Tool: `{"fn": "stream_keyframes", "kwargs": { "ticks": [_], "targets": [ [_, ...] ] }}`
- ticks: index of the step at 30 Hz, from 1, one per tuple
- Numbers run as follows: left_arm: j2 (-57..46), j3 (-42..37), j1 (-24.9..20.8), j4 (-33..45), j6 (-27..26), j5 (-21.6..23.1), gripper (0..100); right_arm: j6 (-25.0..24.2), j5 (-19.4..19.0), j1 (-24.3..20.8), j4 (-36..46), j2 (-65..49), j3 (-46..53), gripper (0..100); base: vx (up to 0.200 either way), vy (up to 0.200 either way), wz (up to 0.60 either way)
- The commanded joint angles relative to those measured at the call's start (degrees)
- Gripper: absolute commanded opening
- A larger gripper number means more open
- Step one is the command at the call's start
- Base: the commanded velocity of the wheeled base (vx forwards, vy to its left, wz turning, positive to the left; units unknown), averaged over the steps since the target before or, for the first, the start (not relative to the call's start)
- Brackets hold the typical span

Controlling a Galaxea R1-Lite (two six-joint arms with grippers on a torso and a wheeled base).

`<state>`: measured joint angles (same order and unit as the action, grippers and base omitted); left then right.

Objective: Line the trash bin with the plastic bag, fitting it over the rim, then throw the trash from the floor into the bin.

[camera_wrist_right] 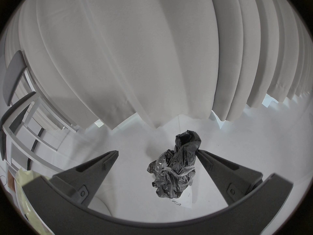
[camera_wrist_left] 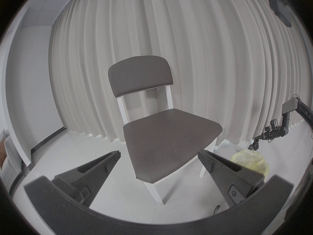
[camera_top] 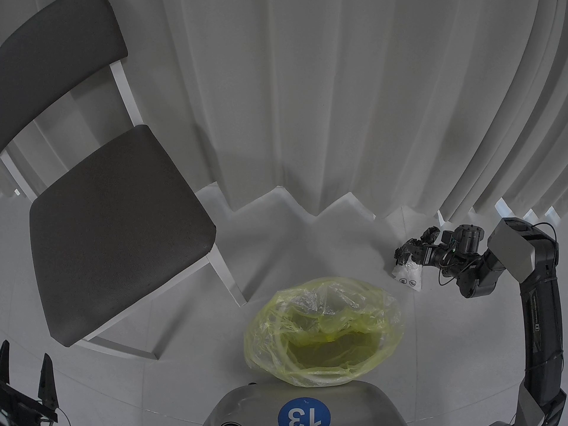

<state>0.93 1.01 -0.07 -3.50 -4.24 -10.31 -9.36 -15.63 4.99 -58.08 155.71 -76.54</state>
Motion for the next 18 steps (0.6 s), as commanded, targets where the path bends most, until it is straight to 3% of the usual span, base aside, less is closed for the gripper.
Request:
{"fn": "stream_keyframes", "kwargs": {
  "ticks": [1, 18],
  "targets": [
    [-0.93, -1.01, -0.01, -0.02, 0.02, -0.06, 100, 0.05, -0.02, 0.02, 0.77, 0.56, -0.36, 0, 0.0, 0.0, 0.0],
    [-0.93, -1.01, 0.07, -0.02, 0.02, 0.03, 100, 0.13, -0.1, 0.38, 1.03, -4.1, 4.03, 0, 0.0, 0.0, 0.0]
  ]
}}
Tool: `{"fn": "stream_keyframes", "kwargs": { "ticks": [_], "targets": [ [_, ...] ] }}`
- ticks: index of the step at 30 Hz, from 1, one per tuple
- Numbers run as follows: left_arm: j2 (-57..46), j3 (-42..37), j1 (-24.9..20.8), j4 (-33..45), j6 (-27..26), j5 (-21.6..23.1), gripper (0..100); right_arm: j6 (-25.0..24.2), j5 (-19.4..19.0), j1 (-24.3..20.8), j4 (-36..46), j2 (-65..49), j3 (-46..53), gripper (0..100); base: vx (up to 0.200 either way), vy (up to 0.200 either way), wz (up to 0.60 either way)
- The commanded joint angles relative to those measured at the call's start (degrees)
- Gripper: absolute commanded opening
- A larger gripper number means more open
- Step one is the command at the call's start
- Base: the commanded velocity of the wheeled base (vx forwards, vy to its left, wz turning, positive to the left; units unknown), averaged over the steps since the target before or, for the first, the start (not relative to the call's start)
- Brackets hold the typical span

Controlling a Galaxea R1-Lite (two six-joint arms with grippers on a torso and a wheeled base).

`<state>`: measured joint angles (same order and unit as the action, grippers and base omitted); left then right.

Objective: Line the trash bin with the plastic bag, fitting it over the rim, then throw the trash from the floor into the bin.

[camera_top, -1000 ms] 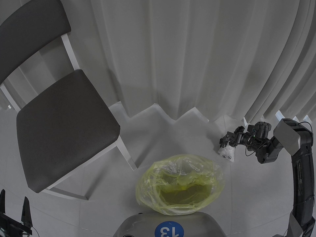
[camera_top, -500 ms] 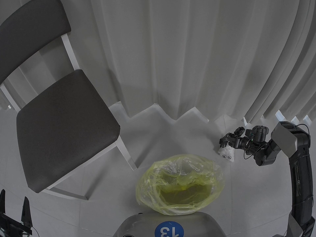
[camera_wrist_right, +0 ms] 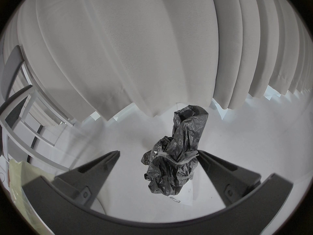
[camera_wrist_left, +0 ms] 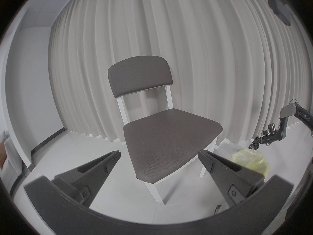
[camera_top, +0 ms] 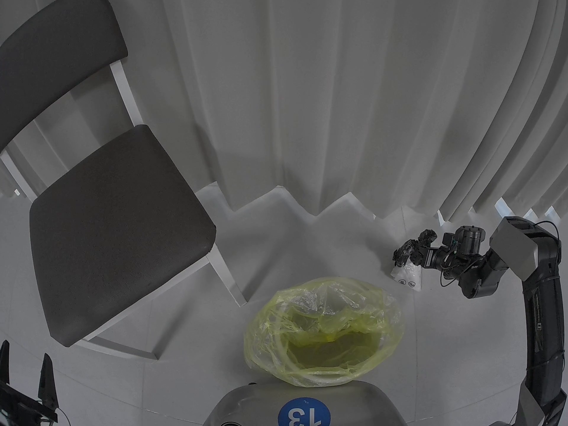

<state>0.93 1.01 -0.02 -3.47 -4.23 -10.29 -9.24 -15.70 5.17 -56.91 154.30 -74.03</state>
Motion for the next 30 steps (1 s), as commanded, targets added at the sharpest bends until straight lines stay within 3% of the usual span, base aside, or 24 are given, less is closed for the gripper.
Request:
{"fn": "stream_keyframes", "kwargs": {
  "ticks": [1, 15, 30],
  "targets": [
    [-0.93, -1.01, 0.02, -0.04, -0.08, -0.08, 100, 0.01, -0.03, 0.19, 0.04, -5.15, 3.11, 0, 0.0, 0.0, 0.0],
    [-0.93, -1.01, 0.02, -0.04, -0.08, 0.01, 100, -0.08, -0.21, -1.83, -1.45, -20.88, 13.21, 0, 0.0, 0.0, 0.0],
    [-0.93, -1.01, -0.06, -0.04, -0.16, 0.18, 100, -0.43, 0.06, -6.93, -7.25, -33.36, 21.65, 0, -0.2, 0.0, 0.0]
  ]
}}
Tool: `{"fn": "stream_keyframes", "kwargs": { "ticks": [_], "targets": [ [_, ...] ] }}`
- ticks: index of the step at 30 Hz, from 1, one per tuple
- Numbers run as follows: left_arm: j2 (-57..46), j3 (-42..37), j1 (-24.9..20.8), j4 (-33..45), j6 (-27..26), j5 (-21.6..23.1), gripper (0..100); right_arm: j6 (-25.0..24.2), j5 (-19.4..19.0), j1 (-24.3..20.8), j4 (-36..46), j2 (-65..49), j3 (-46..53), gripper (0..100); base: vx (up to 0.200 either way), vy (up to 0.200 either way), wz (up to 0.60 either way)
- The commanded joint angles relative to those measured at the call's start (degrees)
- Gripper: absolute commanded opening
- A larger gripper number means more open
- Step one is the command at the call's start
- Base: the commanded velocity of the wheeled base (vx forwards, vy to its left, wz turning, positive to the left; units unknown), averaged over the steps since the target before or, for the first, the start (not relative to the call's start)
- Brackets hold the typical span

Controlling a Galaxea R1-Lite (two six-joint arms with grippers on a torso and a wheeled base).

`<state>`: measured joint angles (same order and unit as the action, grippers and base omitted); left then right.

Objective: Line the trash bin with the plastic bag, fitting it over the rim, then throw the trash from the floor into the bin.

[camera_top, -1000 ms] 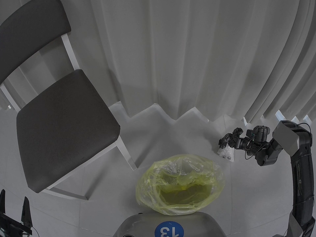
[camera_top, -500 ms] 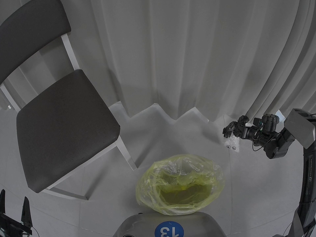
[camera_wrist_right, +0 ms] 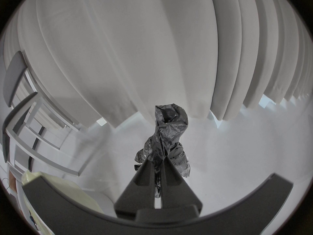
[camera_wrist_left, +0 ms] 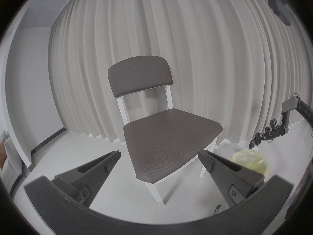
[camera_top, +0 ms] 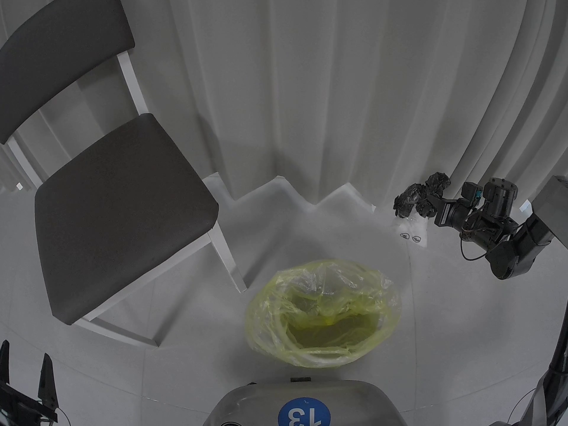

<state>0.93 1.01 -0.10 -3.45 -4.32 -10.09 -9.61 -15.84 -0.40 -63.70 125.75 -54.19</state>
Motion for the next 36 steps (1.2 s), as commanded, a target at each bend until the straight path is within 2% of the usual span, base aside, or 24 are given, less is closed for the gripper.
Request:
{"fn": "stream_keyframes", "kwargs": {
  "ticks": [1, 7, 13, 22, 23, 26, 27, 28, 31, 34, 35, 36],
  "targets": [
    [-0.93, -1.01, 0.01, -0.07, -0.25, -0.01, 100, -0.24, 0.19, -1.53, -0.46, -5.42, 1.98, 0, -0.2, 0.0, 0.0],
    [-0.93, -1.01, 0.01, -0.07, -0.96, -0.01, 100, -0.06, 0.28, -3.73, 0.68, -7.09, -1.36, 0, -0.067, 0.0, 0.0],
    [-0.93, -1.01, 0.01, 0.11, -0.96, 0.16, 100, 0.29, 0.45, -7.24, 6.3, -10.08, -3.21, 0, 0.0, 0.0, 0.0],
    [-0.93, -0.84, 0.01, 0.46, -0.96, 4.73, 100, 0.47, 0.63, -11.55, 7.89, -13.16, -3.91, 0, 0.0, 0.0, 0.0],
    [-0.93, -0.57, 0.01, 1.16, -0.78, 7.19, 100, 0.38, 0.72, -13.13, 9.82, -14.92, -3.64, 0, 0.0, 0.0, 0.0],
    [-0.93, 0.04, 0.01, 3.1, -0.34, 9.65, 100, 0.11, 0.89, -15.95, 11.23, -17.73, -2.77, 0, 0.0, 0.0, 0.0],
    [-0.93, 0.04, 0.01, 3.1, -0.34, 9.65, 100, 0.11, 0.89, -15.95, 11.23, -17.73, -2.77, 0, 0.0, 0.0, 0.0],
    [-0.93, 0.22, 0.01, 3.36, -0.34, 10.01, 100, 0.2, 0.98, -18.41, 11.84, -20.01, -1.36, 0, 0.0, 0.0, 0.0],
    [-0.93, 0.22, 0.01, 3.36, -0.34, 10.01, 100, 0.2, 0.98, -21.22, 12.98, -22.21, -0.04, 0, 0.0, 0.0, 0.0],
    [-0.93, 0.22, -0.08, 3.36, 0.62, 9.74, 100, 0.2, 1.42, -25.88, 15.09, -24.76, 2.33, 0, 0.0, 0.0, 0.0],
    [-0.93, 0.22, -0.08, 3.36, 0.89, 9.74, 100, 0.2, 1.77, -26.49, 15.18, -24.85, 2.6, 0, 0.0, 0.0, 0.0],
    [-0.93, 0.13, -0.08, 3.19, 1.68, 9.57, 100, 0.2, 3.97, -28.78, 15.18, -24.76, 3.91, 0, 0.0, 0.0, 0.0]
  ]
}}
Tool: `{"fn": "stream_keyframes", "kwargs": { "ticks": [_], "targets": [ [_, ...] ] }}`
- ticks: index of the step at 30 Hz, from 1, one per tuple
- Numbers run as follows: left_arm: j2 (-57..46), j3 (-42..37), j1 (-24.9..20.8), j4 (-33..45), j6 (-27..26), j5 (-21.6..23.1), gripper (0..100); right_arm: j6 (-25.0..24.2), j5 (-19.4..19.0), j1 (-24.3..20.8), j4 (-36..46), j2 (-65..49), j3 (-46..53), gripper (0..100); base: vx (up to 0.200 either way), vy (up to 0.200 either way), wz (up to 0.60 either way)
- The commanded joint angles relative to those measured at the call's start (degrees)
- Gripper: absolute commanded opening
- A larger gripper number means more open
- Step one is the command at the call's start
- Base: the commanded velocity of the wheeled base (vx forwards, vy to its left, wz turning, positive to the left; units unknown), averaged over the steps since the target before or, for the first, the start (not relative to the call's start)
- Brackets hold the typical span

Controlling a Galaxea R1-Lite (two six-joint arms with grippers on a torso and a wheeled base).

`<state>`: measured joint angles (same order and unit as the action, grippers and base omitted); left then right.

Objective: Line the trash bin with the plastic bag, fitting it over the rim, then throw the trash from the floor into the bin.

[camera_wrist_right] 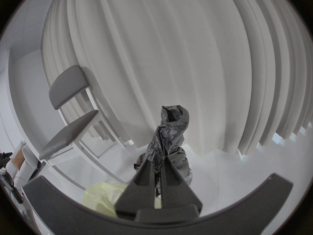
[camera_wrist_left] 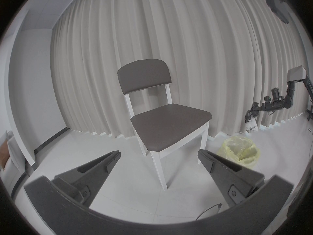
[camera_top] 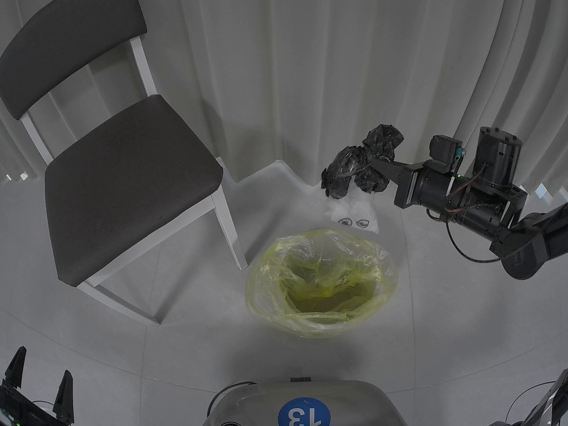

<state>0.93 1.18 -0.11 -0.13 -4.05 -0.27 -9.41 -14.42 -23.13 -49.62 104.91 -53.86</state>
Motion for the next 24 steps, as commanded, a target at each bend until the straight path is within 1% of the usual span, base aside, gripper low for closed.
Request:
{"fn": "stream_keyframes", "kwargs": {
  "ticks": [1, 3, 8, 16, 24],
  "targets": [
    [-0.93, -0.04, -0.07, -0.22, 1.59, -0.35, 100, 0.09, 4.4, -7.46, 0.84, -3.66, 4.55, 0, 0.0, 0.0, 0.0],
    [-0.93, -0.04, -0.07, -0.22, 2.11, -0.35, 100, -0.08, 6.42, -9.57, 0.31, -3.49, 6.31, 0, 0.0, 0.0, 0.0],
    [-0.93, -0.04, -0.07, -0.22, 4.75, -0.35, 100, -0.34, 7.13, -11.68, 0.05, -2.52, 8.86, 0, 0.0, 0.0, 0.0],
    [-0.93, -0.04, 0.02, 0.05, 4.22, 0.09, 100, -0.61, 7.04, -12.21, -0.04, 0.2, 9.47, 0, 0.0, 0.0, 0.0],
    [-0.93, -0.04, 0.02, 0.13, 4.05, 0.18, 100, -0.7, 6.77, -12.73, -3.12, 6.53, 9.47, 0, 0.0, 0.0, 0.0]
  ]
}}
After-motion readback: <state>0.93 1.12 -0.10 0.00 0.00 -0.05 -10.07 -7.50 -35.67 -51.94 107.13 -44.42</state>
